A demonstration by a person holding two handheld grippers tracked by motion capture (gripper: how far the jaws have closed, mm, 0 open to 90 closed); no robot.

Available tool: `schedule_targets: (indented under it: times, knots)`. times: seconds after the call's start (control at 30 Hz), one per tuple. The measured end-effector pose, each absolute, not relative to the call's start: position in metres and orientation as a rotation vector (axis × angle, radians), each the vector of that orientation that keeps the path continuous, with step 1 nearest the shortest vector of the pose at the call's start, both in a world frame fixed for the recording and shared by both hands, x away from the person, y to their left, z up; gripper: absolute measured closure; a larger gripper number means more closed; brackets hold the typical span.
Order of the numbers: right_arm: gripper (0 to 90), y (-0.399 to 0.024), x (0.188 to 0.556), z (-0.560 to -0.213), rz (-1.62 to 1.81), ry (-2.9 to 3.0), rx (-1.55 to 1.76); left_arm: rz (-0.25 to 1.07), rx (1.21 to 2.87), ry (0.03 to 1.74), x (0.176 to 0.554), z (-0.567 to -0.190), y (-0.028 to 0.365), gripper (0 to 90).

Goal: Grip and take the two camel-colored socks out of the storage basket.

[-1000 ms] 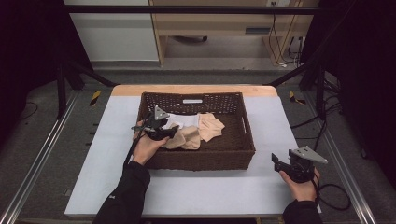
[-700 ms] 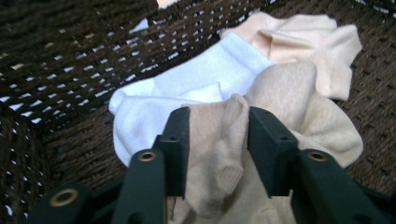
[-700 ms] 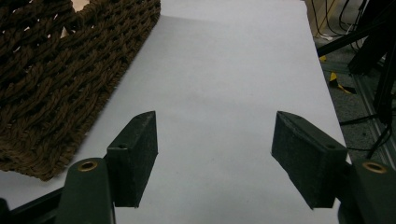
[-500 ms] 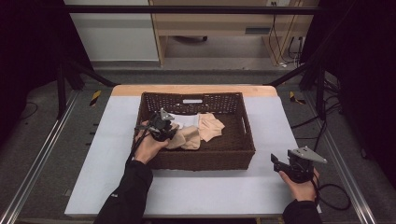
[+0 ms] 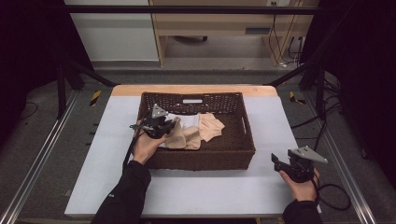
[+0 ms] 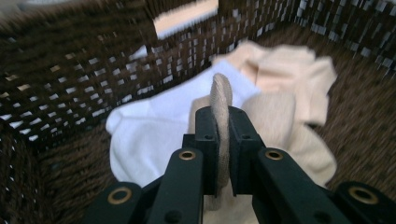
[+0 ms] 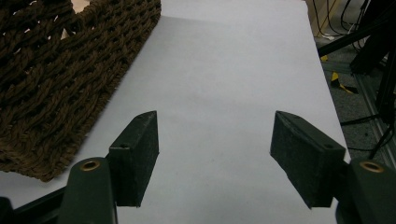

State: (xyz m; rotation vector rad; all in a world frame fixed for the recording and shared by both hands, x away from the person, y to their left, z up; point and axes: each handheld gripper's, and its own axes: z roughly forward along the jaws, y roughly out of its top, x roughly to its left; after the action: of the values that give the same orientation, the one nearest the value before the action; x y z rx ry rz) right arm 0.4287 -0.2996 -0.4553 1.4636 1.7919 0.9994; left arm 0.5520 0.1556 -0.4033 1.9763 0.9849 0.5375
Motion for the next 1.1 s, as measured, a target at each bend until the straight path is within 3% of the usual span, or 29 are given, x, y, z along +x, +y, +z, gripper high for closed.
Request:
schedule_targets:
  times: [0.03, 0.6, 1.1]
  knots:
    - [32.6, -0.299, 0.429, -0.455, 1.000, 1.792, 1.463, 0.531, 1.908, 0.982, 0.551, -0.398, 0.157, 84.3]
    - [33.2, -0.301, 0.428, -0.454, 1.004, 1.785, 1.458, 0.587, 1.648, 0.863, 0.525, -0.342, 0.163, 85.6]
    - [33.3, -0.301, 0.427, -0.453, 1.015, 1.783, 1.466, 0.566, 1.560, 0.771, 0.488, -0.301, 0.176, 85.7]
